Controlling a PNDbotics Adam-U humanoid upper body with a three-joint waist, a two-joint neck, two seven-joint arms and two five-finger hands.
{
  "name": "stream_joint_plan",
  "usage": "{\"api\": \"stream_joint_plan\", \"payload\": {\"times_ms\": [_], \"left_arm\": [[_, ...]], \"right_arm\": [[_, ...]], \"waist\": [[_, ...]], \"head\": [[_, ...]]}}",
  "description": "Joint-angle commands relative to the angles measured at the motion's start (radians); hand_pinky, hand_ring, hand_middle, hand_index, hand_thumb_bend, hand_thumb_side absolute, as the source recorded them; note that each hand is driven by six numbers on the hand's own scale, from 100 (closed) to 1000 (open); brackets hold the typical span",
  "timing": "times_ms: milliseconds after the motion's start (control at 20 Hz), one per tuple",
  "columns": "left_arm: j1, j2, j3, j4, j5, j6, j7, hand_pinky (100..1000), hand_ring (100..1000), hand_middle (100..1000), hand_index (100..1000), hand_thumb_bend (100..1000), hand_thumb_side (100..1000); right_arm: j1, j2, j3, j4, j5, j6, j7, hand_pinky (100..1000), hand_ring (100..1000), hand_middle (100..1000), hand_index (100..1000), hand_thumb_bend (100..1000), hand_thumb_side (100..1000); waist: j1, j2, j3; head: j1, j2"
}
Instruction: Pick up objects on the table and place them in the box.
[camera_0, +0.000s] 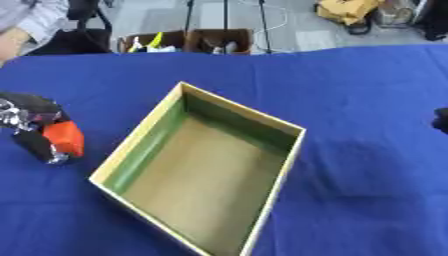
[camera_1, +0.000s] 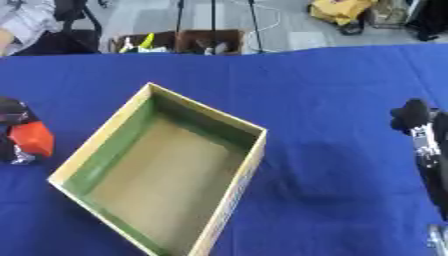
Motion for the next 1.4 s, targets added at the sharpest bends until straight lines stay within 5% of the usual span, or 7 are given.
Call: {"api": "stream_joint_plan", "payload": {"times_ms": [50, 800, 900, 1400], "left_arm": [[-0.020, 0.037, 0.023, -0.047, 0.012, -0.009, -0.016, 380, 542, 454, 616, 127, 460], [-0.038, 0.053, 0.030, -0.101, 0.025, 0.053, 0.027, 330, 504, 465, 622, 100, 444], [-0.042, 0.054, 0.035, -0.123, 0.044, 0.061, 0.025, 325, 502, 462, 616, 100, 491], [-0.069, 0.062, 0.047, -0.291, 0.121, 0.083, 0.018, 298, 488, 446, 587, 100, 438]], "right_arm": [[-0.004, -0.017, -0.005, -0.009, 0.006, -0.001, 0.002, 723, 640, 543, 656, 513, 1000], [0.004, -0.018, -0.007, -0.007, 0.008, 0.001, 0.002, 723, 639, 543, 656, 516, 1000], [0.005, -0.018, -0.008, -0.007, 0.008, 0.001, 0.002, 723, 639, 543, 656, 515, 1000], [0.010, -0.018, -0.008, -0.006, 0.006, 0.002, 0.000, 722, 638, 544, 656, 516, 1000]], "waist": [[0.001, -0.021, 0.001], [0.007, -0.035, 0.008], [0.008, -0.040, 0.009], [0.012, -0.066, 0.014]], "head": [[0.002, -0.009], [-0.001, 0.005], [-0.002, 0.009], [-0.011, 0.027]]}}
